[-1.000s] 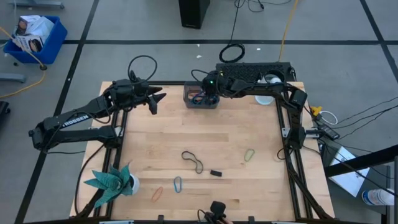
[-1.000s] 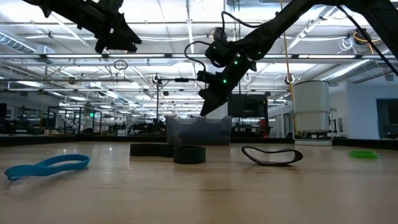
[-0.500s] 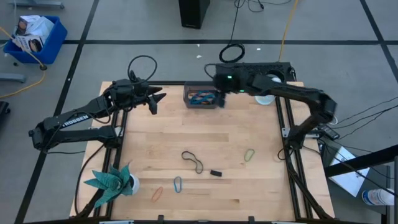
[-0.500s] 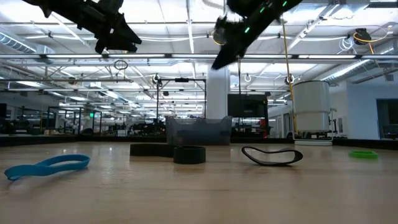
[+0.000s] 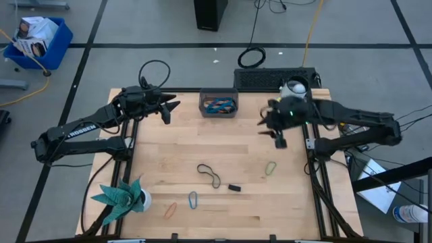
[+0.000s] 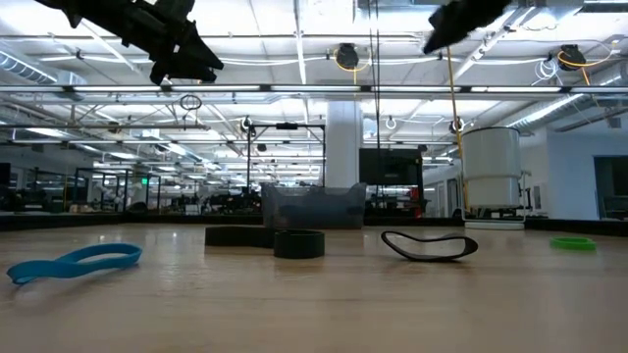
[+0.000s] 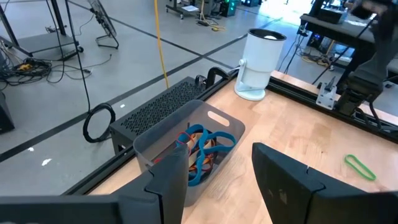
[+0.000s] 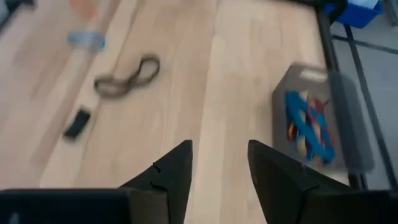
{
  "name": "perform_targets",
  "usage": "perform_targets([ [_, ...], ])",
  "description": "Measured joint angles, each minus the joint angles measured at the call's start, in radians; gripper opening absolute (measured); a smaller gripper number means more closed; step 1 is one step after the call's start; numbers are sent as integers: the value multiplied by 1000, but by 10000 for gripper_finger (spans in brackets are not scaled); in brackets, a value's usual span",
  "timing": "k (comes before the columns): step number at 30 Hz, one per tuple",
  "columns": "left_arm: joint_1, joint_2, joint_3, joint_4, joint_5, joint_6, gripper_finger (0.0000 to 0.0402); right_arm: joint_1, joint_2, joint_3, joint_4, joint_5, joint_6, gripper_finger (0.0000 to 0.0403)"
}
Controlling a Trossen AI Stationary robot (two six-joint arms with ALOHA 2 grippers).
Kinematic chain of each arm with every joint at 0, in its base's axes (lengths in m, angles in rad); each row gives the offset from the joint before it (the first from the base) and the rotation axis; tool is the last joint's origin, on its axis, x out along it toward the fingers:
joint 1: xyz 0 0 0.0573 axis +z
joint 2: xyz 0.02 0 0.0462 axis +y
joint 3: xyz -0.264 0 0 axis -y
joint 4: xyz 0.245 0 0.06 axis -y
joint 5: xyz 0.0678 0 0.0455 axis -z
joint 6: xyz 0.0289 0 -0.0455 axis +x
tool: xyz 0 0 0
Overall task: Pick and place rubber bands into bin
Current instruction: Put the green rubber band into the black bin
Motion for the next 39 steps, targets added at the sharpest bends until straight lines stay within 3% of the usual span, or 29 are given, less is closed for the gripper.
perform_targets([
  [7, 0, 0, 0, 0, 0, -3, 184, 189, -77, -234, -26, 146, 123, 144],
  [14, 0, 0, 0, 0, 0, -6, 184, 298, -61, -471, 39, 173, 219, 144],
  [39, 0, 0, 0, -1, 0, -3, 184, 362, 274, -472, 72, 171, 237, 144],
])
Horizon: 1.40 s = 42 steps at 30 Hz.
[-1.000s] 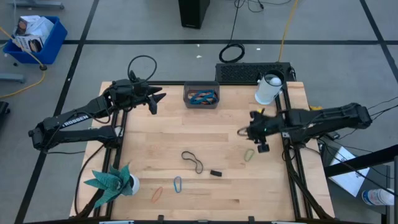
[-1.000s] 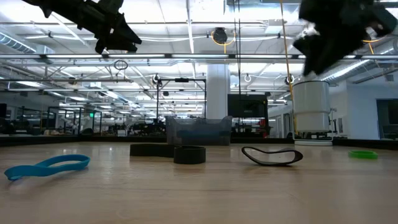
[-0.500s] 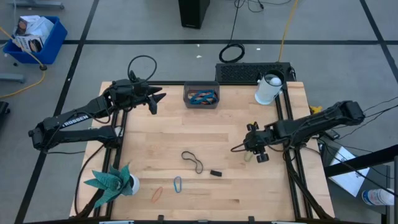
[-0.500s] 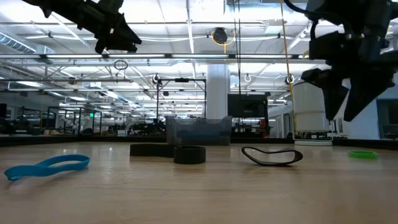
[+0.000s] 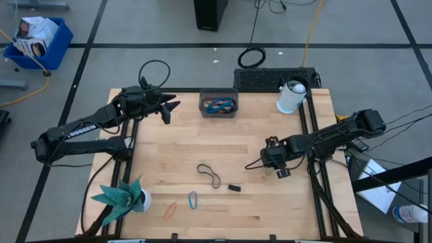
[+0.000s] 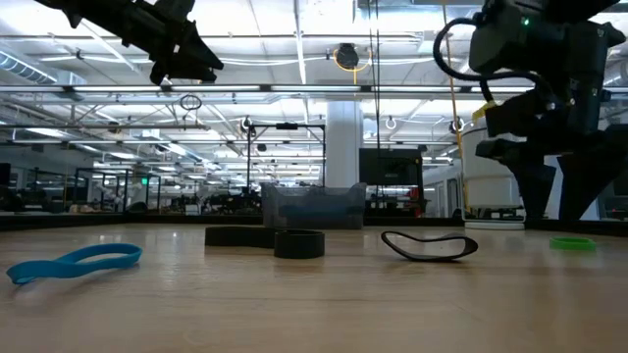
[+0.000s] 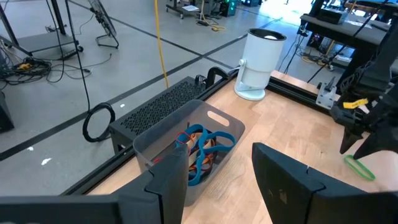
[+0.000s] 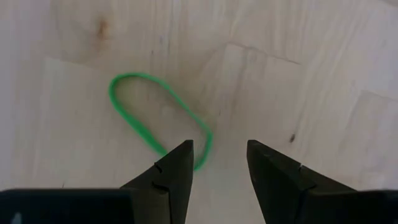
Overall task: Pick and place rubber bands into bin
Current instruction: Put the green rubber band into the black bin
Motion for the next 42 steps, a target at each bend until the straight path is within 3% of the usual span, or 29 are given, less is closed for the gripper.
perform_targets([
  [15, 0, 0, 0, -1, 0, 3, 184, -2, 119, -12, 30, -47, 10, 139],
  [28, 0, 0, 0, -1, 0, 0, 184, 0, 114, -23, 38, -60, 19, 10],
  [36, 0, 0, 0, -1, 0, -2, 184, 0, 79, -24, 50, -50, 94, 2],
  [38, 0, 0, 0, 0, 0, -2, 184, -1, 42, -30, 59, -31, 107, 1],
  [42, 0, 0, 0, 0, 0, -2, 184, -9, -77, -27, 96, 122, 163, 1],
])
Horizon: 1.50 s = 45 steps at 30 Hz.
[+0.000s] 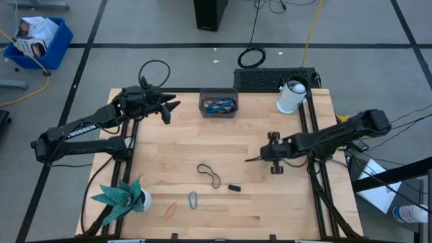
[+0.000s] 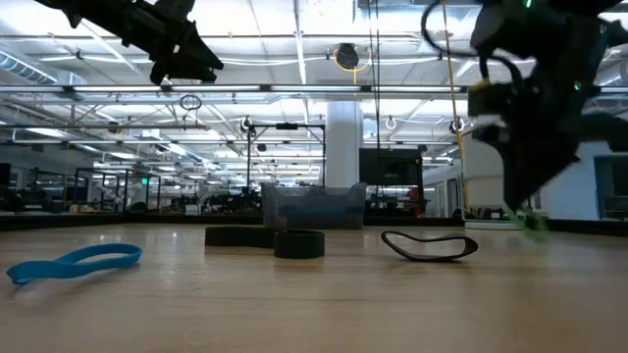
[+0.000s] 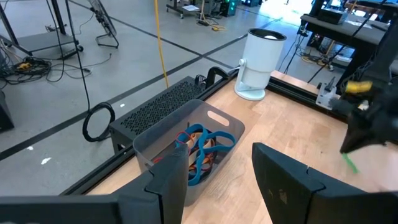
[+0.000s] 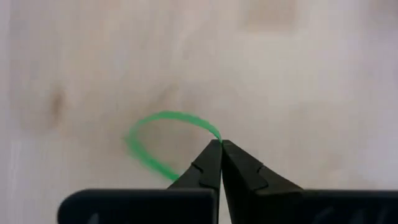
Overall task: Pick and place rubber bands into bin
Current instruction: Put the green rubber band into the black bin
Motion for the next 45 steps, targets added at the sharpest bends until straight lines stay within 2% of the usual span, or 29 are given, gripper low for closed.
perform_targets([
  [4, 0, 0, 0, 0, 0, 1, 184, -31, -138, 0, 48, 95, 62, 1],
  [8, 0, 0, 0, 1, 0, 1, 184, -72, -268, 1, 174, 106, 88, 0],
  [11, 0, 0, 0, 1, 0, 1, 184, -87, -349, 1, 310, 163, 66, 0],
  [17, 0, 0, 0, 1, 0, 1, 184, -106, -433, 2, 692, 278, -190, 0],
  [23, 0, 0, 0, 1, 0, 2, 184, -145, -424, 3, 1149, 281, -521, 0],
  [27, 0, 0, 0, 1, 0, 2, 184, -212, -395, 11, 1339, 282, -592, 0],
  [31, 0, 0, 0, 1, 0, 2, 184, -288, -365, 75, 1274, 277, -556, 0],
  [40, 0, 0, 0, 1, 0, 6, 184, -406, -175, 358, 903, 272, -516, 0],
  [45, 0, 0, 0, 1, 0, 6, 184, -470, -27, 528, 719, 175, -496, 0],
])
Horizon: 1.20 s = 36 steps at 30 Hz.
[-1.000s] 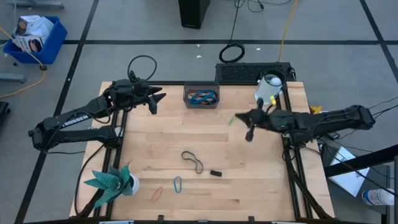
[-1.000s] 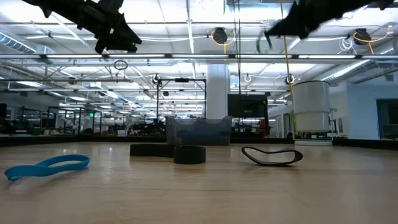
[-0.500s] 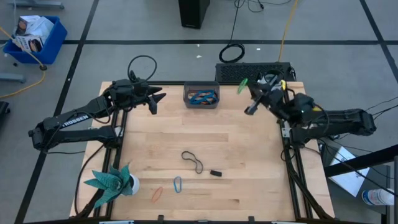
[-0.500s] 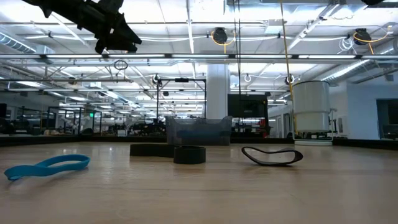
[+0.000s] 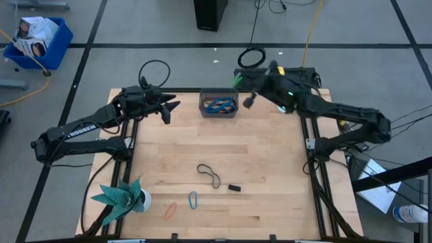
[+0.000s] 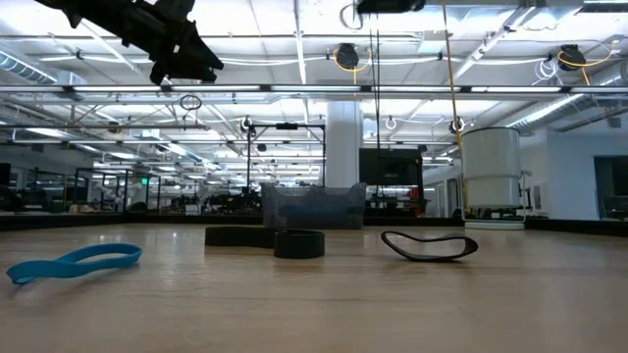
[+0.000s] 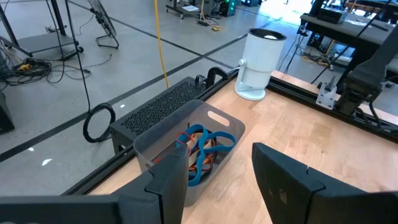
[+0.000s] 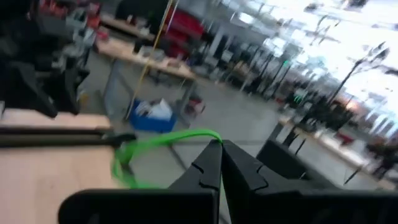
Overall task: Pick and place rubber bands into bin
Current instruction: Put the green rubber band into the black bin
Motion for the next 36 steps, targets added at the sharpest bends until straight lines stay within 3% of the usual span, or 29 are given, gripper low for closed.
perform_targets([
  [7, 0, 0, 0, -1, 0, 0, 184, -94, 183, 101, -125, -57, 94, 0],
  [14, 0, 0, 0, -1, 0, -1, 184, -175, 348, 100, -166, -241, 221, 0],
  [25, 0, 0, 0, -22, 0, -1, 184, -180, 543, 100, -167, -245, 223, 0],
  [36, 0, 0, 0, -26, 0, -1, 184, -179, 623, 100, -192, -244, 226, 0],
])
